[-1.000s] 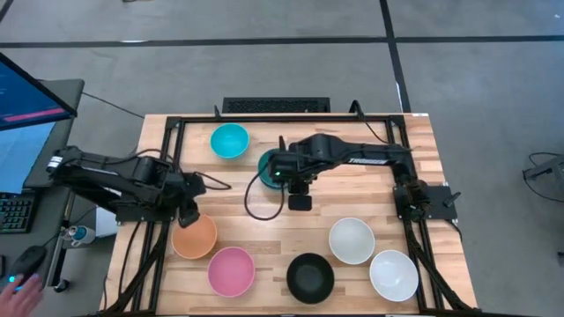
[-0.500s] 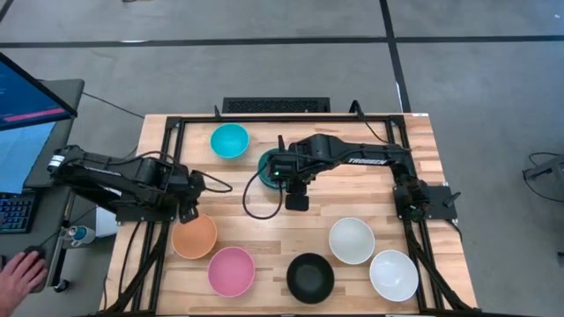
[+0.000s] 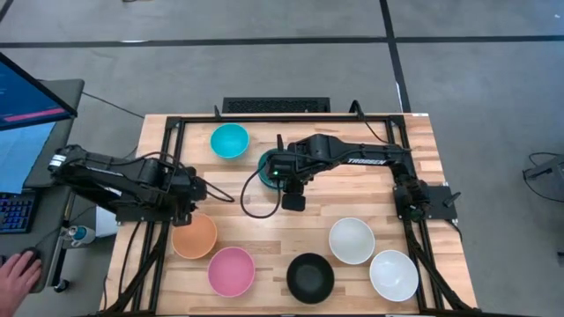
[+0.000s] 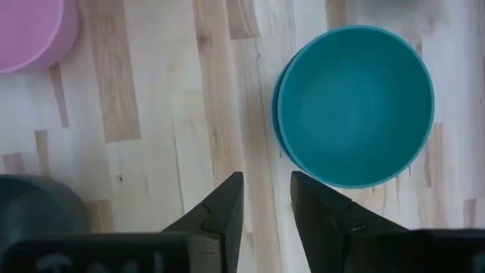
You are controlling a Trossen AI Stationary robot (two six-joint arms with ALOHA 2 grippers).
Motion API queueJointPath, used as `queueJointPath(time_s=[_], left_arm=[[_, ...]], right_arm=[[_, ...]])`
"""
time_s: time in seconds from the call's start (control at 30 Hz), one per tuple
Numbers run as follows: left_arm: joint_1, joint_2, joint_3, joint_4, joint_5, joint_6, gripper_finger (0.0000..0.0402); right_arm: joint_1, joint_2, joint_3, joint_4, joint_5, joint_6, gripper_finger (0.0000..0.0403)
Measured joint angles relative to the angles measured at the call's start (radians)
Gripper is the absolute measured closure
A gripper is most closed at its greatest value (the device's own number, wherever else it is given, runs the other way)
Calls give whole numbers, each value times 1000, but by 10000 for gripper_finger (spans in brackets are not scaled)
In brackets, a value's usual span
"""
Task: Nest bowls inside each other
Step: Stack the orange bowl on top of the blue bowl
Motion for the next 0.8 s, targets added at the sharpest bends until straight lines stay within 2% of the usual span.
queueJointPath(time_s=[0.17,0.37,0.5,0.8], left_arm=[[-14,-1,-10,17,-6,15,290],[-74,0,-117,66,91,-14,290],[-94,-16,-117,59,18,-34,290],[-97,13,-142,130,8,-53,290]], right_arm=[[0,0,0,7,0,0,269],[0,0,0,8,0,18,270],[-1,0,0,8,0,18,269],[-1,0,0,38,0,44,270]])
